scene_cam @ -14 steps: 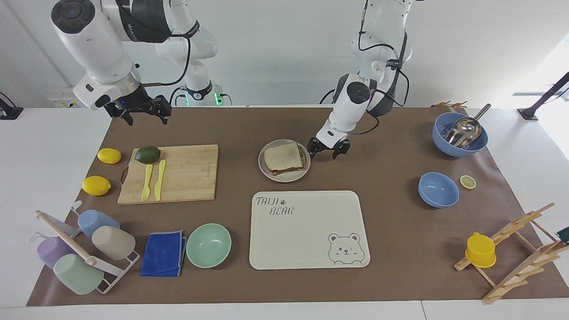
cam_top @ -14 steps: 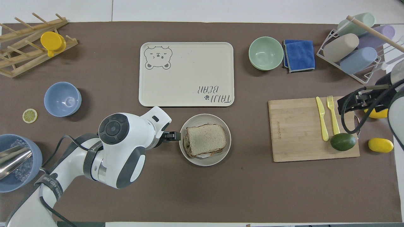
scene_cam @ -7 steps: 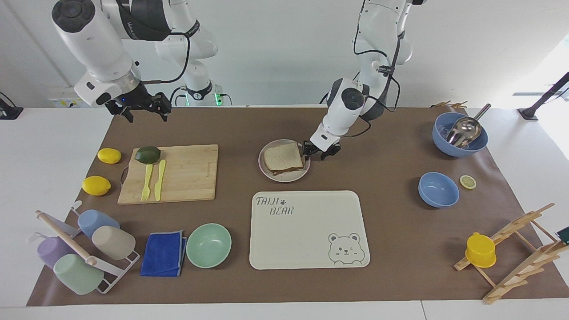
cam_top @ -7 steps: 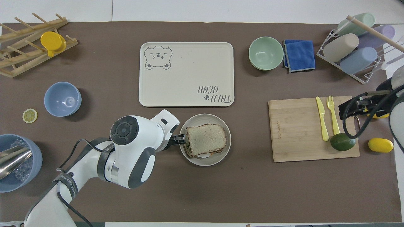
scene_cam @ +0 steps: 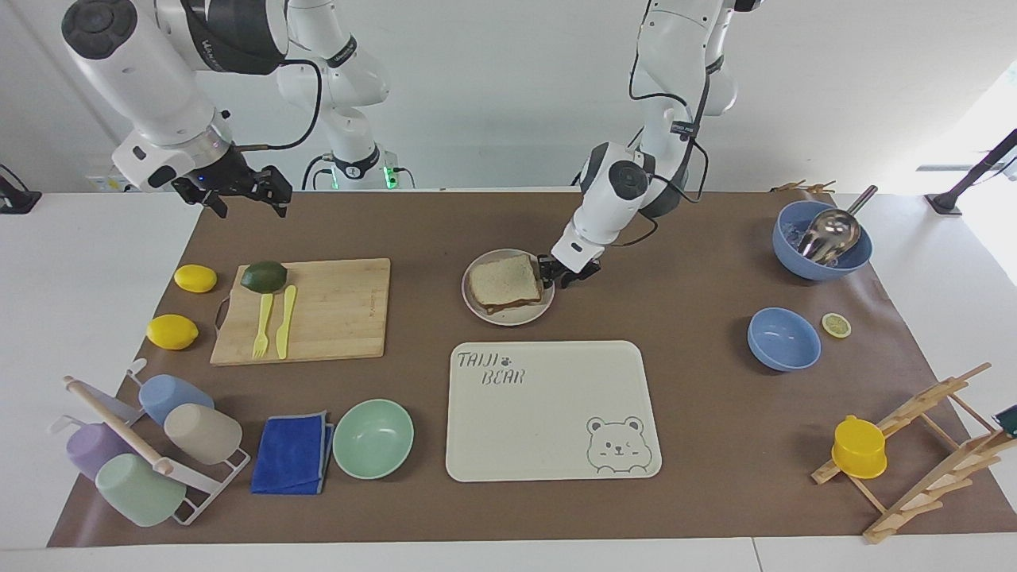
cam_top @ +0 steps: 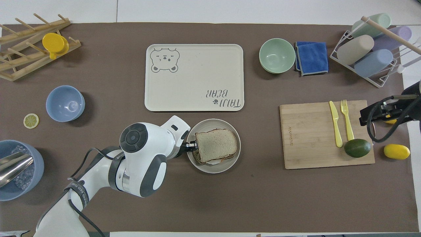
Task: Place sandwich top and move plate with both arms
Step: 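Slide the white plate with the left gripper onto the bear placemat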
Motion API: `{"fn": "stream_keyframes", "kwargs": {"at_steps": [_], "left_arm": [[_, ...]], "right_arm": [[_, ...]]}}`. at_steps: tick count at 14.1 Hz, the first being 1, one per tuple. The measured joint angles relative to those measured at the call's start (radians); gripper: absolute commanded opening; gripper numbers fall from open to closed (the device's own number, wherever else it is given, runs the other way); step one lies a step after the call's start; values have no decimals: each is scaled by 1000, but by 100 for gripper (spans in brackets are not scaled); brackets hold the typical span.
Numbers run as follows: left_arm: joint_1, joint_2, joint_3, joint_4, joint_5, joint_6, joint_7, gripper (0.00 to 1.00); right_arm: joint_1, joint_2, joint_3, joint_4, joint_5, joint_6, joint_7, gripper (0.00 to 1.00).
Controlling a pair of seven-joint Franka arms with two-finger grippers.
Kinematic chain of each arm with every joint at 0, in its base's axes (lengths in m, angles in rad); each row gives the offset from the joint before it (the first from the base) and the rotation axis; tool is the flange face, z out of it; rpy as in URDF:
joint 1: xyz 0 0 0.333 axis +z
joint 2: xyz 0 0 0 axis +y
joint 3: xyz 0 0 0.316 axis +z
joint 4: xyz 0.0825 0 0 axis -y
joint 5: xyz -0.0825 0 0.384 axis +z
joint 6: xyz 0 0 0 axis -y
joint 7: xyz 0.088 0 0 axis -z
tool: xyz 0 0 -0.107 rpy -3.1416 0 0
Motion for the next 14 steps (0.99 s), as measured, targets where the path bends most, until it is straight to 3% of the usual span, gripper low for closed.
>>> {"fn": "stream_keyframes", "kwargs": {"at_steps": [8, 14], "left_arm": [[15, -11, 7, 17, -10, -16, 0, 0], [160, 4, 20, 279, -10, -251, 26, 0]], "right_arm": [[-10, 0, 4, 0, 0, 2, 0, 100], [-34, -8, 3, 10, 0, 10, 0, 100]]}}
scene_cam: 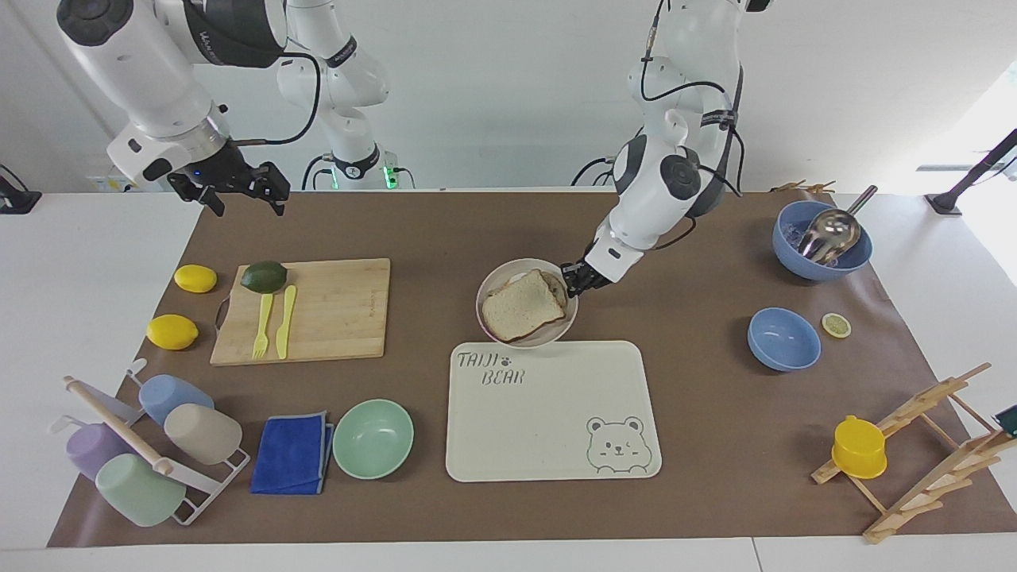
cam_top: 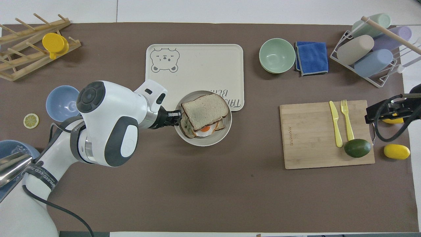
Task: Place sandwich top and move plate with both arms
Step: 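Slide the white plate with the left gripper onto the bear placemat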
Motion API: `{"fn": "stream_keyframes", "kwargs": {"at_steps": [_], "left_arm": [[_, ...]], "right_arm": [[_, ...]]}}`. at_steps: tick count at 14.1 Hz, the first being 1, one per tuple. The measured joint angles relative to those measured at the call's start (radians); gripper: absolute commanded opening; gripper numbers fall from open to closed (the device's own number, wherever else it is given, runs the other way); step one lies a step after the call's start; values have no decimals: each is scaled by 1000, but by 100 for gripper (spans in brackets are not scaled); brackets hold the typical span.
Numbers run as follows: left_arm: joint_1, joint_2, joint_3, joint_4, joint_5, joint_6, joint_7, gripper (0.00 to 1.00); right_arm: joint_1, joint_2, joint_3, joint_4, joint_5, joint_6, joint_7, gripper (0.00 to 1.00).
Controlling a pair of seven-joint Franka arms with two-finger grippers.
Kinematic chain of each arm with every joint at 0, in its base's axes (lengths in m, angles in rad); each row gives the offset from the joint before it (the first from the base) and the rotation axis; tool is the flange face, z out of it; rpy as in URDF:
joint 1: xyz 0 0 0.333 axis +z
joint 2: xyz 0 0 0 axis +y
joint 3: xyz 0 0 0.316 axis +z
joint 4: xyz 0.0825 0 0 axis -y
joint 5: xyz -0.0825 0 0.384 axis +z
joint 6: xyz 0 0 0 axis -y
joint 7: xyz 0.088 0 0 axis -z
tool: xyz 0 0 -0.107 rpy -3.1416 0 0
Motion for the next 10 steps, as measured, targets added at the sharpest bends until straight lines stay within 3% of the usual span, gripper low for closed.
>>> {"fn": "stream_keyframes", "kwargs": {"at_steps": [2, 6, 10], "left_arm": [[42, 58, 3, 132, 0, -67, 10, 0], [99, 261, 8, 393, 71, -124, 29, 0], [112, 422, 8, 492, 109, -60, 79, 0]], "right_arm": [[-11, 0, 0, 0, 2, 0, 0, 100], [-11, 0, 2, 0, 4, 2, 0, 100], [-11, 0, 2, 0, 4, 3, 0, 100]]}}
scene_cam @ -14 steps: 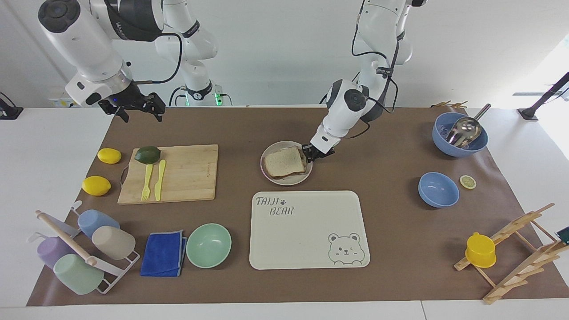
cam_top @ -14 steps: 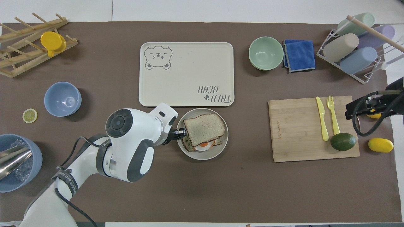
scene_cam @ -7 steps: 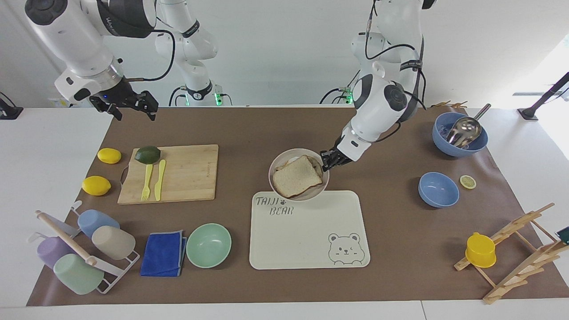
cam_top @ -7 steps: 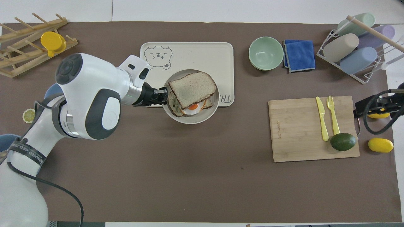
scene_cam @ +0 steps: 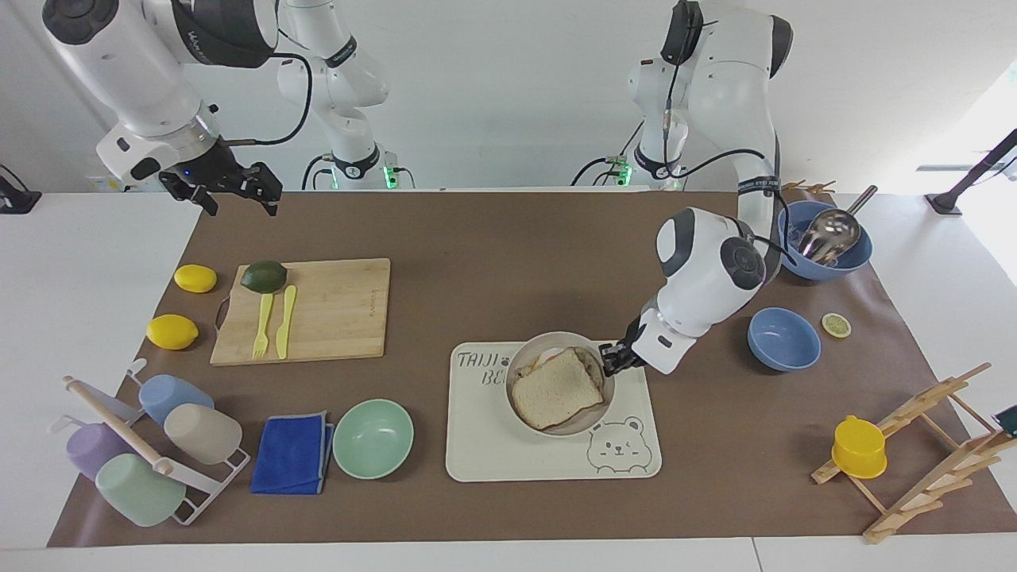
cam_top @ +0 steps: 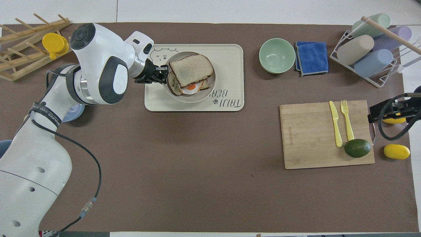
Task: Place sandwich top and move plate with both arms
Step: 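Slide the white plate with the left gripper onto the bear placemat, then open the left gripper and release the plate on the placemat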
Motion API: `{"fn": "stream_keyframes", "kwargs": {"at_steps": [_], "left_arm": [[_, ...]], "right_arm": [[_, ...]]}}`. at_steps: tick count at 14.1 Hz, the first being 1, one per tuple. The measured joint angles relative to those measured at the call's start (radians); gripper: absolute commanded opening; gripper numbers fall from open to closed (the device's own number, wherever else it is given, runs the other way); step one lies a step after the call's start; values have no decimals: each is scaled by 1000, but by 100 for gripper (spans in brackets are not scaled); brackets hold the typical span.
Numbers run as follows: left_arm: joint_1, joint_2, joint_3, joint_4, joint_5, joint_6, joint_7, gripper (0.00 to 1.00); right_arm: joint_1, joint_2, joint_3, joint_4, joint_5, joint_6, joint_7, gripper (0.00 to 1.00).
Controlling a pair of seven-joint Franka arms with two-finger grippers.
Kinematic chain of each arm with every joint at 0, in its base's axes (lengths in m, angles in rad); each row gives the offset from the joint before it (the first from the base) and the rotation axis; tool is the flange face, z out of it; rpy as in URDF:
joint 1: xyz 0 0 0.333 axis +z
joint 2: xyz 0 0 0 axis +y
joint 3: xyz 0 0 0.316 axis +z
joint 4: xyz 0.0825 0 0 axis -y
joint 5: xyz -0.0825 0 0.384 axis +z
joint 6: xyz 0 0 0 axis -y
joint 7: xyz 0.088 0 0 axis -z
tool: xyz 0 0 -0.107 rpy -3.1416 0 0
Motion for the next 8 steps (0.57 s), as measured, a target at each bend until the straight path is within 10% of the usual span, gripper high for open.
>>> {"fn": "stream_keyframes", "kwargs": {"at_steps": [6, 7, 8], "left_arm": [[2, 17, -5, -15, 2, 76, 15, 0], [3, 17, -4, -20, 2, 79, 16, 34], [3, 17, -3, -21, 2, 80, 16, 99]], "right_arm": [[0, 0, 0, 0, 0, 0, 0, 100], [0, 0, 0, 0, 0, 0, 0, 100], [0, 0, 0, 0, 0, 0, 0, 100]]}}
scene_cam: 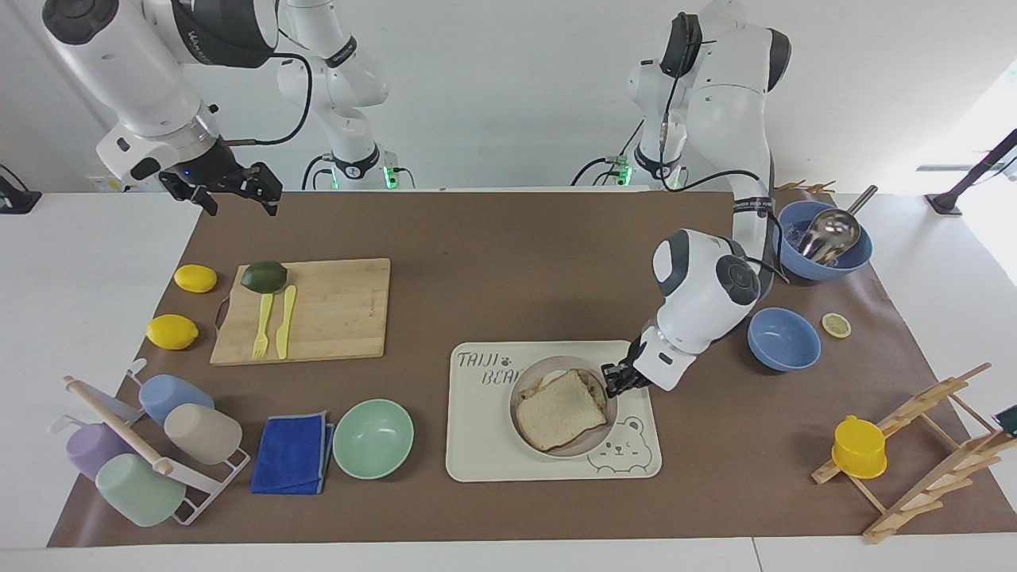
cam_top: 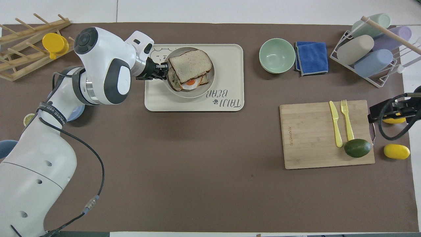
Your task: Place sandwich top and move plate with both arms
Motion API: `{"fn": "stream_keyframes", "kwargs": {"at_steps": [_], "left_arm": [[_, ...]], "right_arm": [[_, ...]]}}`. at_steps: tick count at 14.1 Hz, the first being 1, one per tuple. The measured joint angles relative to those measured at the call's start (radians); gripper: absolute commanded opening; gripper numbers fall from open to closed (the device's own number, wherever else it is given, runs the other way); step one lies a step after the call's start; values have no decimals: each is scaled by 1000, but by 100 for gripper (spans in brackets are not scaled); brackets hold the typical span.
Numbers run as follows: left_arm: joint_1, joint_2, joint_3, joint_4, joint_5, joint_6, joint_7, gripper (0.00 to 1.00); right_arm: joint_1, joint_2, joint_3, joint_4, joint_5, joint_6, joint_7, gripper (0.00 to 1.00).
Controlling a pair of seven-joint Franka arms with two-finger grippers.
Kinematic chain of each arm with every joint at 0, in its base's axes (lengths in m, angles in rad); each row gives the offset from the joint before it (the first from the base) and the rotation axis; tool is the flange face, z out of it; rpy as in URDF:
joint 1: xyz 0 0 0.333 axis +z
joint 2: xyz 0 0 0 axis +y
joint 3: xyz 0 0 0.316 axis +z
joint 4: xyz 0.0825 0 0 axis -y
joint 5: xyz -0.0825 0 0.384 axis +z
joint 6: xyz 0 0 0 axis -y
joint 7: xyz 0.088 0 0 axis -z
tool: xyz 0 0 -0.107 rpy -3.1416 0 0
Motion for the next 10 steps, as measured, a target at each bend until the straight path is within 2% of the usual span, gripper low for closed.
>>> {"fn": "stream_keyframes", "kwargs": {"at_steps": [4, 7, 10], "left_arm": [[9, -4, 3, 15, 0, -10, 1, 100], [53, -19, 7, 56, 22, -112, 3, 100], [93, -117, 32, 74, 96, -262, 4, 100]], "right_arm": [[0, 0, 0, 0, 0, 0, 0, 100], [0, 0, 0, 0, 0, 0, 0, 100], [0, 0, 2, 0, 0, 0, 0, 100]]}}
